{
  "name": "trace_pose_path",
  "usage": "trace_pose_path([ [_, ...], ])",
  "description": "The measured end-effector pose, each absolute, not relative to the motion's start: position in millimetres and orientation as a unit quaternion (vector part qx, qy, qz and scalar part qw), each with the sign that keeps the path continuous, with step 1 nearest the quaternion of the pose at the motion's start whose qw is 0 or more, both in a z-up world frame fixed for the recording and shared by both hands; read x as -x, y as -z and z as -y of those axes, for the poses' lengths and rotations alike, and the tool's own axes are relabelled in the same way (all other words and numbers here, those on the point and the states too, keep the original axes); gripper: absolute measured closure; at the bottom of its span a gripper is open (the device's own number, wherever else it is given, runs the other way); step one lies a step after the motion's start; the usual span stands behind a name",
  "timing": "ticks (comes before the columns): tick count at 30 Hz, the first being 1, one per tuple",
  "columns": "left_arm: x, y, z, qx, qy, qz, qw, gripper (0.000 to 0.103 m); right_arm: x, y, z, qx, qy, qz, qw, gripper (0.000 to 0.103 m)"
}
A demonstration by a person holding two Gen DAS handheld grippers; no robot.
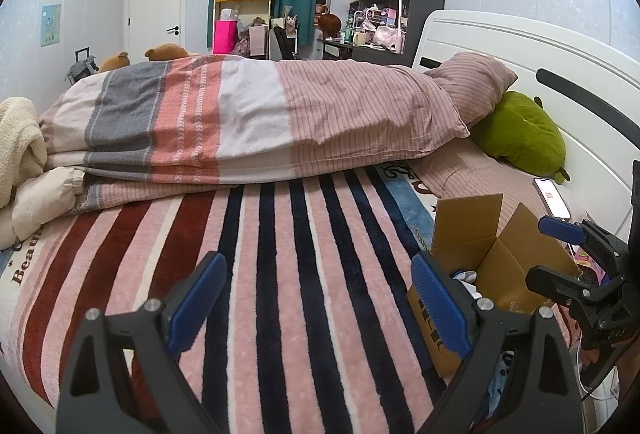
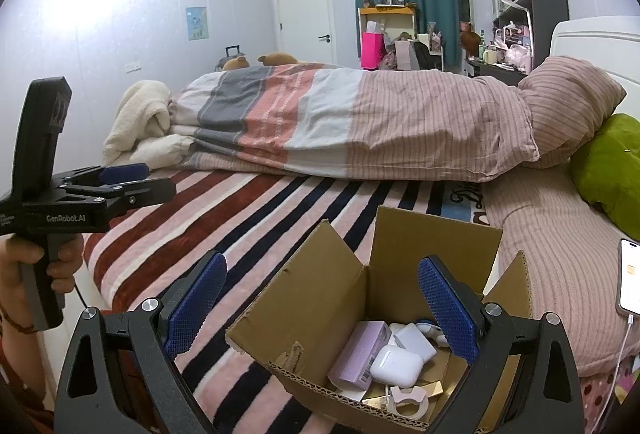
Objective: Organize rigid objects
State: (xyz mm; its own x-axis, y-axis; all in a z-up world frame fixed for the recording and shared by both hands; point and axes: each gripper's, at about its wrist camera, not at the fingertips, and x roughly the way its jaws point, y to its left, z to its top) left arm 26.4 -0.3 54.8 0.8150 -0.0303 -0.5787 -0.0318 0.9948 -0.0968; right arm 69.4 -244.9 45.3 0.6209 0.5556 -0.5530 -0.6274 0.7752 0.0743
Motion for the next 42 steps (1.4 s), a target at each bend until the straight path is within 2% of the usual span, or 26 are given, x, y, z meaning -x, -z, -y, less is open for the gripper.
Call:
trace_pose_path([
  [42, -24.8, -57.1, -3.1, 0.048, -0.001, -0.303, 0.952, 0.011, -70.1, -46.0, 247.1, 0.063, -0.330, -0.285, 0.898, 0.006],
])
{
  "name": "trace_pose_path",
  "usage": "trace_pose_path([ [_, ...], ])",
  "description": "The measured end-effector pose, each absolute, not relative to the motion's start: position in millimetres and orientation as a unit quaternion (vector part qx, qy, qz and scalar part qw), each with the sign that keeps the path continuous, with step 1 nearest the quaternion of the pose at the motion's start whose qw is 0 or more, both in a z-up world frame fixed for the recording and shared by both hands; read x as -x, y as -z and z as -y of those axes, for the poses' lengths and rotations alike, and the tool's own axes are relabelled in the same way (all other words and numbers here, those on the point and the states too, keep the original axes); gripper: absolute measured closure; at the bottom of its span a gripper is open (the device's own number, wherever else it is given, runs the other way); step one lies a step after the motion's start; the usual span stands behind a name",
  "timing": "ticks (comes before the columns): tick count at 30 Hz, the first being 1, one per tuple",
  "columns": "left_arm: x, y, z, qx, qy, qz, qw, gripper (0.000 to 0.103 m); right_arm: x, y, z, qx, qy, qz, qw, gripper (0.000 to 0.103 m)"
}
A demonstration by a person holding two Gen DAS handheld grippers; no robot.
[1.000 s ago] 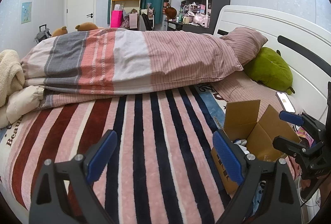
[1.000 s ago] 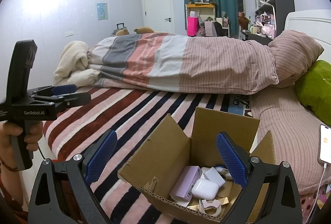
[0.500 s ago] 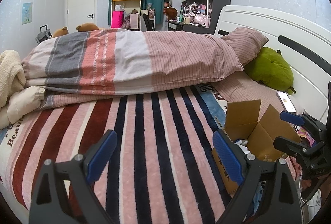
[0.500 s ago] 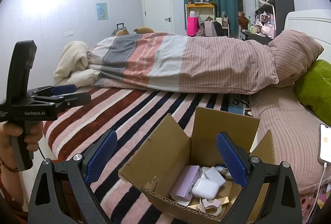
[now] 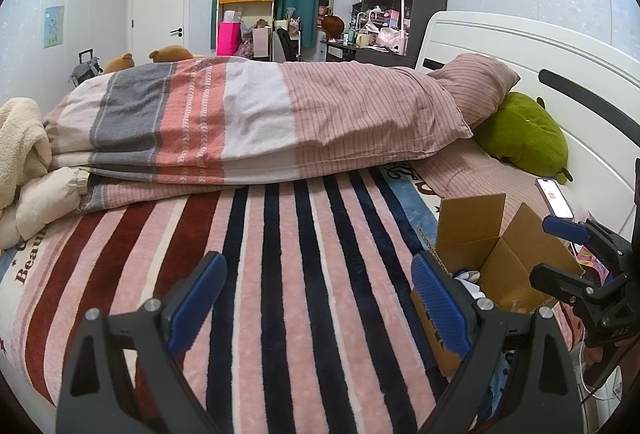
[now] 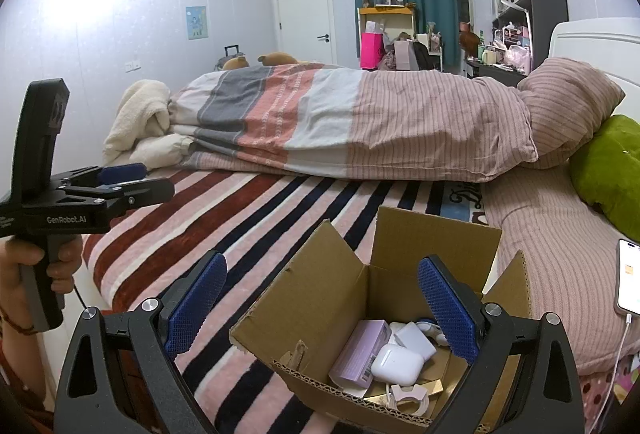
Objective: Organize rigid objects
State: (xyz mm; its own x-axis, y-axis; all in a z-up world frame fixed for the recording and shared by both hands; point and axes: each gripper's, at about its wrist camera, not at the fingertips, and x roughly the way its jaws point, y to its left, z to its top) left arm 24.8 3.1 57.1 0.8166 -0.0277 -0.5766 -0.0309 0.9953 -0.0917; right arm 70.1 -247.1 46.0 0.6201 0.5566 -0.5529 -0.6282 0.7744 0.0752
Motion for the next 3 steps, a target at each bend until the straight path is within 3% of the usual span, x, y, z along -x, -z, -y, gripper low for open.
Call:
trace_pose_path([
  [3, -25.0, -57.6, -4.1, 0.048, -0.001, -0.304, 0.952, 0.011, -70.2, -46.2, 247.5, 0.063, -0.330, -0.285, 0.898, 0.006],
])
